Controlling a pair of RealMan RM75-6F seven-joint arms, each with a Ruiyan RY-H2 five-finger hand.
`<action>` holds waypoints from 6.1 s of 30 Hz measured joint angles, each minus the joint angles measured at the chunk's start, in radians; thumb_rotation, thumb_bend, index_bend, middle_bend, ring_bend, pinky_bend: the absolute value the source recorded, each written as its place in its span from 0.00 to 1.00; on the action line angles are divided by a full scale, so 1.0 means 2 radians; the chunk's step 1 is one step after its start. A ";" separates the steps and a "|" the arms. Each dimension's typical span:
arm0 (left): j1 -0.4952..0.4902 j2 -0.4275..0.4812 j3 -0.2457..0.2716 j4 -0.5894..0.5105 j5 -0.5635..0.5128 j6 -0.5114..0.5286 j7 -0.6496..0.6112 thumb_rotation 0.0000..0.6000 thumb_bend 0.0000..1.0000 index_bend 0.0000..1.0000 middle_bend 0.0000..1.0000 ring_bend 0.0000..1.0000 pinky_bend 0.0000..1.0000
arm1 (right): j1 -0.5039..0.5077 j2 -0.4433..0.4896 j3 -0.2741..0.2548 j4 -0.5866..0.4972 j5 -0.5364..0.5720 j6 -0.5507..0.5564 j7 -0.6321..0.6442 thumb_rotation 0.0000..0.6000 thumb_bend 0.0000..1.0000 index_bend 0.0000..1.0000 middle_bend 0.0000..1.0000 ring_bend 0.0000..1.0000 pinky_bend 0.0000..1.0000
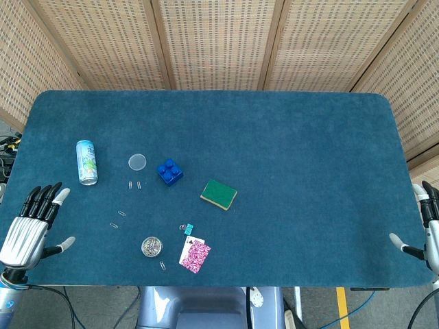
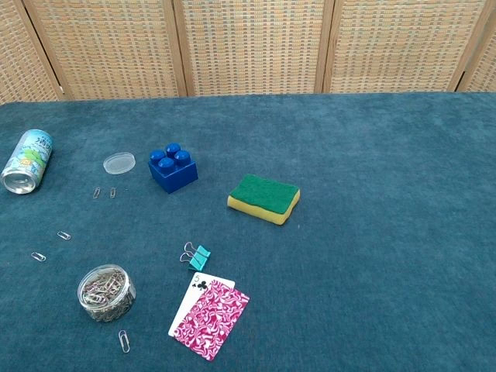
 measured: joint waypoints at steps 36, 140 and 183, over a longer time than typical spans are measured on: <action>-0.137 -0.104 0.028 -0.016 0.099 -0.286 0.193 1.00 0.25 0.46 0.00 0.00 0.00 | 0.006 0.003 0.002 0.001 0.010 -0.017 0.006 1.00 0.00 0.00 0.00 0.00 0.00; -0.167 -0.147 0.020 0.002 0.057 -0.263 0.215 1.00 0.50 0.66 0.00 0.00 0.00 | 0.006 0.007 0.001 0.001 0.012 -0.020 0.017 1.00 0.00 0.00 0.00 0.00 0.00; -0.161 -0.131 0.019 0.046 0.022 -0.261 0.126 1.00 0.43 0.33 0.00 0.00 0.00 | 0.005 0.009 0.001 -0.001 0.012 -0.019 0.017 1.00 0.00 0.00 0.00 0.00 0.00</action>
